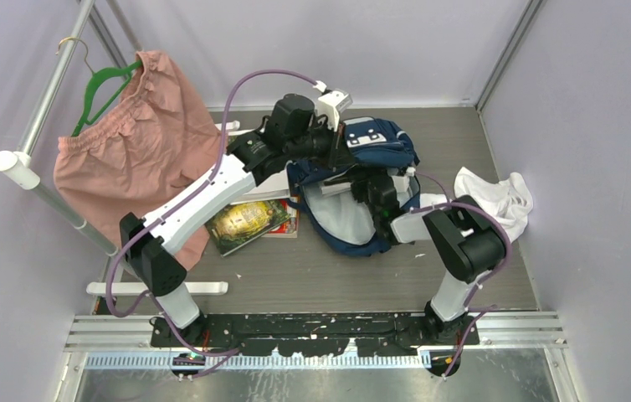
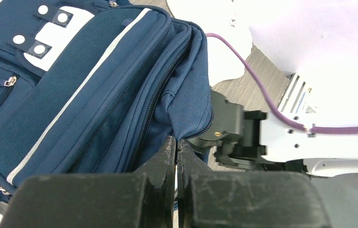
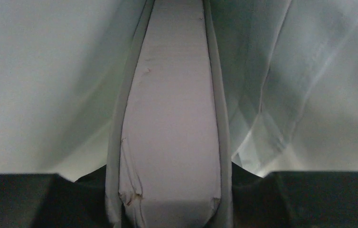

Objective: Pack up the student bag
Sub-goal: Place the book in the student bag.

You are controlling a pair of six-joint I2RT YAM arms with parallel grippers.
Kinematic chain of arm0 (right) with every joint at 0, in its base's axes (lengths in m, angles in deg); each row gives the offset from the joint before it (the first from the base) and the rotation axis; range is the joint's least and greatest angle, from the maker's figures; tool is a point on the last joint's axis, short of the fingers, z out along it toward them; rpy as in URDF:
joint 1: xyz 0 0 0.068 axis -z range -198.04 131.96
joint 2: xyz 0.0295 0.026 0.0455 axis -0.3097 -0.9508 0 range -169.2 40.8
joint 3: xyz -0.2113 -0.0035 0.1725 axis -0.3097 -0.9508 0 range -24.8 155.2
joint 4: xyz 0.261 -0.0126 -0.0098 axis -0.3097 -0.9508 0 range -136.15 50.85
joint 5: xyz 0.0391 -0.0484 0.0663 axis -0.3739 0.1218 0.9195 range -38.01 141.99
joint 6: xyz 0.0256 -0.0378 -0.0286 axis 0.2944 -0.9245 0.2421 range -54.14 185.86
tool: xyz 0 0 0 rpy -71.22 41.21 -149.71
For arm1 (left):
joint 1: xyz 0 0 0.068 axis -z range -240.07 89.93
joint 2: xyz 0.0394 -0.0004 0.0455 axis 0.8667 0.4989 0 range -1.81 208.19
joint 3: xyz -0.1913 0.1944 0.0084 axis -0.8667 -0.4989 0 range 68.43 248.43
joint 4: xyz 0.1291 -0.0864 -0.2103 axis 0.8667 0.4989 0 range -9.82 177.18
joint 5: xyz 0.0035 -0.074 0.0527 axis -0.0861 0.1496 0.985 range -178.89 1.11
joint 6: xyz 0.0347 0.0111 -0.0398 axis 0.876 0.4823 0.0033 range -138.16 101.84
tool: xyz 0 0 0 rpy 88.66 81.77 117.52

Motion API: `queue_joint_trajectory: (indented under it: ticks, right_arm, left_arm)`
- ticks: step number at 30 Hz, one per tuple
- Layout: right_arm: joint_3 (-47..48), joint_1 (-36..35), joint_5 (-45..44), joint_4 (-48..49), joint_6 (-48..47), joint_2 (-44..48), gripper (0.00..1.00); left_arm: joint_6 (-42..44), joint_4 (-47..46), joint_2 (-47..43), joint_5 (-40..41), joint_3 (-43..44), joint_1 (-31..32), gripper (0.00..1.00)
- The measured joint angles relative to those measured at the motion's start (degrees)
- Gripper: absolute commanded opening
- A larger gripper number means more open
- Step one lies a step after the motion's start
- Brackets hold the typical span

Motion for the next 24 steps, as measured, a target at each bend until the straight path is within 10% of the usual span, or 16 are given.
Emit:
queue_joint_trajectory:
  ticks: [4, 15, 24]
  right_arm:
    - [3.8, 0.0, -2.3, 0.8, 0.7, -4.6, 0.15]
    - [8.2, 1.9, -1.3, -4.9, 0.2, -7.7, 0.81]
    - [-3.4, 1.9, 0.7, -13.7, 0.7, 8.3, 1.0]
  left_arm:
    - [-1.2, -0.5, -0.9, -0.9, -0.2, -0.1, 0.0]
    - [-2.9, -2.7, -3.3, -1.2, -4.7, -0.7, 0.0]
    - [-6.6, -7.0, -4.0, -1.7, -7.0, -0.1, 0.0]
